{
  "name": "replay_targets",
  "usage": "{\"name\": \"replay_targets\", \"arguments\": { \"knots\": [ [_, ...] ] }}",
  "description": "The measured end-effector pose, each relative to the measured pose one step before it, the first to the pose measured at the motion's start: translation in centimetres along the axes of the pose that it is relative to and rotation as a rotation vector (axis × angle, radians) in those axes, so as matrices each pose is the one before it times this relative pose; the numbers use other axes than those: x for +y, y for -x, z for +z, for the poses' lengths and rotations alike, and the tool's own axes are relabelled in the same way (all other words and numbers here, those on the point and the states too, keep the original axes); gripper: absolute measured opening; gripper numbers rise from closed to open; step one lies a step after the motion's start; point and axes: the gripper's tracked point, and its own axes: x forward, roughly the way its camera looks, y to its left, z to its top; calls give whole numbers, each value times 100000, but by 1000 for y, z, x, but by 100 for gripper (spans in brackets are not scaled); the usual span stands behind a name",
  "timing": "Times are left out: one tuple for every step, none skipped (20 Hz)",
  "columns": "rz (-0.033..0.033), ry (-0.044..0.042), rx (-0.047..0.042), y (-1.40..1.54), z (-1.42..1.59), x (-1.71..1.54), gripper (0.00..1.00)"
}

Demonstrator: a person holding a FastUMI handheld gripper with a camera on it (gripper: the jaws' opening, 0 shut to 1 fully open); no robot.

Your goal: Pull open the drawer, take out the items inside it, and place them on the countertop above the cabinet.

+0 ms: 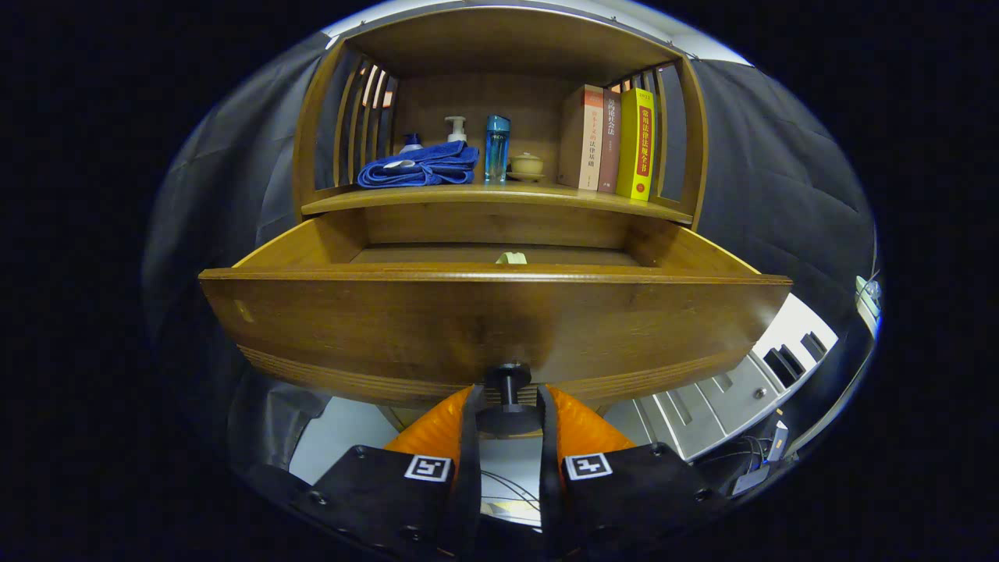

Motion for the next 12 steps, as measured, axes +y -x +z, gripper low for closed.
{"name": "replay_targets", "arguments": {
  "knots": [
    [153, -398, 516, 435, -232, -69, 39],
    [83, -419, 621, 308, -269, -46, 39],
    [143, -66, 847, 476, -302, -58, 40],
    [66, 507, 623, 388, -268, -17, 39],
    [-186, 404, -58, 426, -178, -118, 39],
    [-91, -25, -175, 88, -36, -67, 39],
    [-214, -666, -2, 56, -58, -46, 39],
    [-177, -454, 438, -15, -46, 33, 39],
    [336, 313, 418, 178, -79, -21, 39],
    [-20, -115, -98, 76, -7, 49, 39],
    [-687, -924, -762, -5, 77, -135, 40],
    [-1031, -886, -690, -50, 105, -136, 39]
  ]
}}
